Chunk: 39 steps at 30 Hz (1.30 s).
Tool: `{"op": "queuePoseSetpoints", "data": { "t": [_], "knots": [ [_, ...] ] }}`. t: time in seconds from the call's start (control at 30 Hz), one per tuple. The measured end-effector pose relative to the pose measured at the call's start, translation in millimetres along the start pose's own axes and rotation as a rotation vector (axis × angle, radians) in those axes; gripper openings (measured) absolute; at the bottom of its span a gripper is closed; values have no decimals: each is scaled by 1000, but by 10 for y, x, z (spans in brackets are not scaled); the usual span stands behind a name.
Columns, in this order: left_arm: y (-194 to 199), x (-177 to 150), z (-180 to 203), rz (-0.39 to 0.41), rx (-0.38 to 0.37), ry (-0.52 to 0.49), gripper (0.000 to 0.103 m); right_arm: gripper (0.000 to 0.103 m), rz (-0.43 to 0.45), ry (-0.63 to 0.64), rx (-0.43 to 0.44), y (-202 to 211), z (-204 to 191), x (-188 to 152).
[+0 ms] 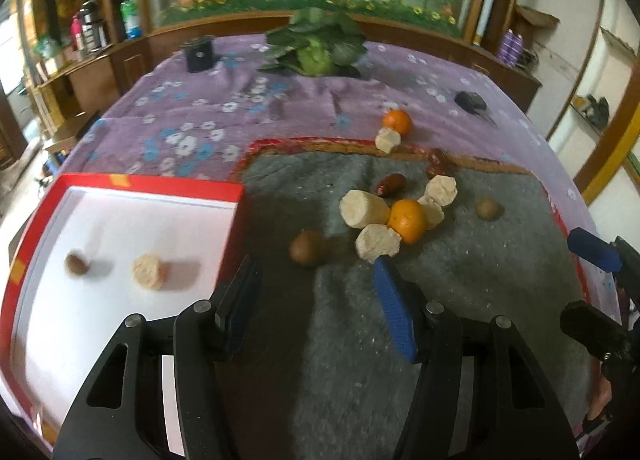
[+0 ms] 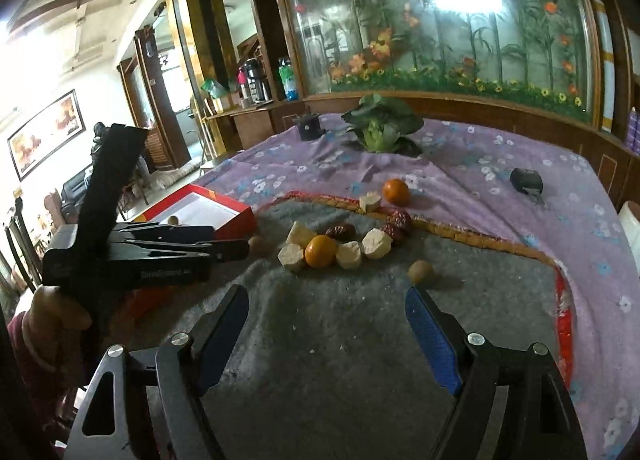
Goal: Organize fruits
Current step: 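Grasp another brown fruit with left gripper while right gripper grasps a cream chunk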
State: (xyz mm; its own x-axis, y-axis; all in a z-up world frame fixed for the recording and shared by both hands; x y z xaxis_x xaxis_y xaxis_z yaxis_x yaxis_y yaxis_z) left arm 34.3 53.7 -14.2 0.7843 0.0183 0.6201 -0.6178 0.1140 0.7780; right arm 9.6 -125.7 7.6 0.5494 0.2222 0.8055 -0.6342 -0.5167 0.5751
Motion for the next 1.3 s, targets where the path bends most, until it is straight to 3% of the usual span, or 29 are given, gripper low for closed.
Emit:
{"op": "queuePoseSetpoints", "data": {
  "t": [0.23, 0.43, 0.47, 0.5, 0.53, 0.6, 0.83, 1.1, 1.3],
  "knots": [
    [-204, 28, 1, -44, 15, -66, 58, 79, -41, -19, -6, -125, 97, -26],
    [-325, 36, -17, -73, 22, -98, 57, 71, -76, -23, 3, -234, 111, -66],
    [-330, 39, -17, -73, 25, -106, 51, 69, -81, -20, 8, -247, 108, -67],
    [-344, 38, -21, -81, 19, -107, 37, 66, -85, -17, 11, -264, 100, -68],
    [-357, 32, -20, -91, 8, -102, 30, 64, -88, -14, 12, -281, 91, -64],
    [-387, 34, -38, -101, 16, -105, 24, 64, -102, -10, 17, -319, 71, -66],
    [-294, 7, -49, -93, -7, -77, 24, 64, -120, -3, 73, -407, -79, -23],
    [52, 2, -143, -32, -1, -34, 24, 63, -193, 13, 148, -750, -336, 15],
    [228, 1, -308, -5, 37, -4, 24, 52, -245, 36, 147, -1024, -454, 37]
  ]
}}
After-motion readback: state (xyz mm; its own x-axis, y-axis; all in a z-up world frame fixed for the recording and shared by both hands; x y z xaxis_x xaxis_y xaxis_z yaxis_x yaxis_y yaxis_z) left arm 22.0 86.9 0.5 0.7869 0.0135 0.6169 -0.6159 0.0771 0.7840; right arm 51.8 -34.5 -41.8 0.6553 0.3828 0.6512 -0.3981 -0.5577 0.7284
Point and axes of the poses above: each gripper's, at about its wrist camera, not at the fingertips, and y roughly against the way its jaws point, z to its right, x to its top, the point moved 7 cm from there along -y, roughly the way its jaws point, and after that the axes turned 3 degrees about y, right-handed, at the moved point
